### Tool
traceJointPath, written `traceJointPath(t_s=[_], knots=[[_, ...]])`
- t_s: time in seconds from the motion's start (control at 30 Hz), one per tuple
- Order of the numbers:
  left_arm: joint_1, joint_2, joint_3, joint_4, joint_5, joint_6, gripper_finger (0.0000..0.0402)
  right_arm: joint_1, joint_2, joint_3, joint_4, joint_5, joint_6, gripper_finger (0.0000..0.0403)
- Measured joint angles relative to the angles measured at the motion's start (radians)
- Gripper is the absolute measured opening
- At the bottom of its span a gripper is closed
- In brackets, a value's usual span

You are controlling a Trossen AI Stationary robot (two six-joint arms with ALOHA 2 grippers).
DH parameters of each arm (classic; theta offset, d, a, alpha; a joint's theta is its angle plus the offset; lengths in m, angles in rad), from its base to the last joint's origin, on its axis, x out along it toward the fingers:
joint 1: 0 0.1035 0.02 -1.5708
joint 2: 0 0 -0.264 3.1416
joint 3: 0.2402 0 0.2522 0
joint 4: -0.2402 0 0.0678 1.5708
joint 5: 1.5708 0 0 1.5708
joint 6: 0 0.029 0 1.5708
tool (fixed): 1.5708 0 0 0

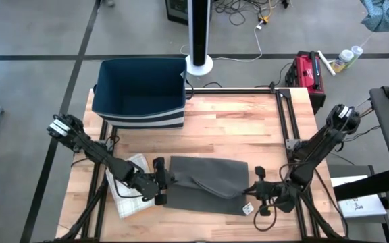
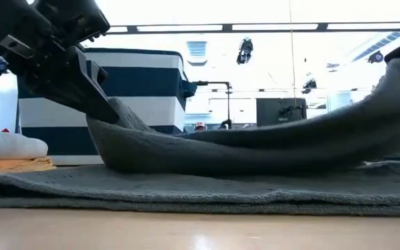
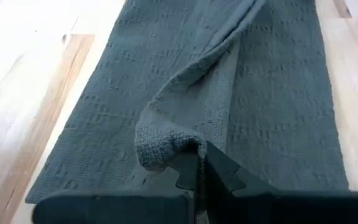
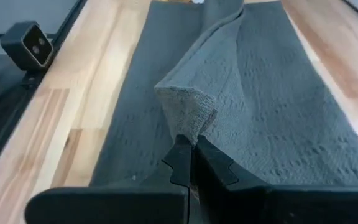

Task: Fold towel
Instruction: Fold the gray kitchen towel

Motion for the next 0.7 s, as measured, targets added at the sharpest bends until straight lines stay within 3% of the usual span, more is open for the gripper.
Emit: traceJointPath(t_s=[0.3, 0.7], knots=[[0.000, 0.000, 0.000, 0.000, 0.001, -0.003, 0.0000, 0.000, 0.132, 0.001, 0.115, -0.032, 0.001, 0.0002], [-0.002, 0.000, 0.000, -0.001, 0.005, 0.008, 0.0000, 0.000, 0.135, 0.013, 0.129, -0.156, 0.058, 0.0002]])
